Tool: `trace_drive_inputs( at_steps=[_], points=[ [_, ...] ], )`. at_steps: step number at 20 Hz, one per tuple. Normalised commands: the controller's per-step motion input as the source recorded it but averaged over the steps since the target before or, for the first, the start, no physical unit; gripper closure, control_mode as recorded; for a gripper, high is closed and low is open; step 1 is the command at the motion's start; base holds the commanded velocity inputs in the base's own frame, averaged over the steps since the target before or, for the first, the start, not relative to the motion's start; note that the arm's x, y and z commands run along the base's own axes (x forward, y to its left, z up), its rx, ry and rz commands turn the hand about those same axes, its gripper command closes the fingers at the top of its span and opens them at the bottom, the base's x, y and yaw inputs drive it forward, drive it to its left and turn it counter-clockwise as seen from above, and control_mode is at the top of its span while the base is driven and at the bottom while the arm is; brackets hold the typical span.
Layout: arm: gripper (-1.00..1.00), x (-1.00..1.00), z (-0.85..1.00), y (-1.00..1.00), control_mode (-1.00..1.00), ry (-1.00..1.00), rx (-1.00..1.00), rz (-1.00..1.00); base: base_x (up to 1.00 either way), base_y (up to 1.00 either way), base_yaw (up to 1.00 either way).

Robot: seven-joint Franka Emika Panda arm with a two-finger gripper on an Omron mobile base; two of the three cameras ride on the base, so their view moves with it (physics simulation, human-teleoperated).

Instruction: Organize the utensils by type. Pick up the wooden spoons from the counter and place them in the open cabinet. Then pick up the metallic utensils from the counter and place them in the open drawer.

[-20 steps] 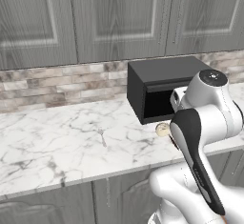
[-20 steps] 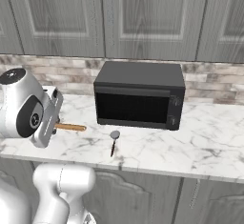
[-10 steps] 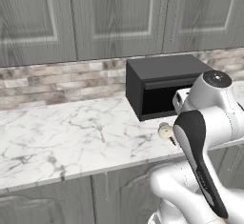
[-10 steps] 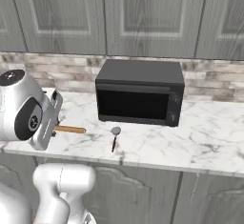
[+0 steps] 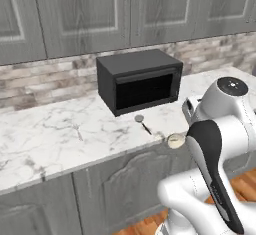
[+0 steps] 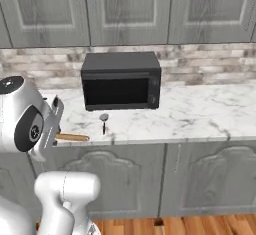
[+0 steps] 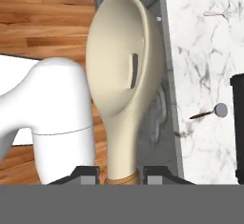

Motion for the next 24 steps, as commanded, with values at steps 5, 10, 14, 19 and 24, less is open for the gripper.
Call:
trace_drive_inputs(
  at_steps=[5,10,14,19,24],
  points=[
    [1.00,0.00,0.00,0.00,1.00,0.00,0.00,0.00,0.00,0.13,-0.97],
    [1.00,0.00,0.00,0.00,1.00,0.00,0.00,0.00,0.00,0.07,-1.00],
    [1.00,0.00,0.00,0.00,1.00,0.00,0.00,0.00,0.00,0.07,-1.00],
    [1.00,0.00,0.00,0.00,1.00,0.00,0.00,0.00,0.00,0.02,-1.00],
    [1.00,0.00,0.00,0.00,1.00,0.00,0.00,0.00,0.04,-0.01,-0.97]
  ],
)
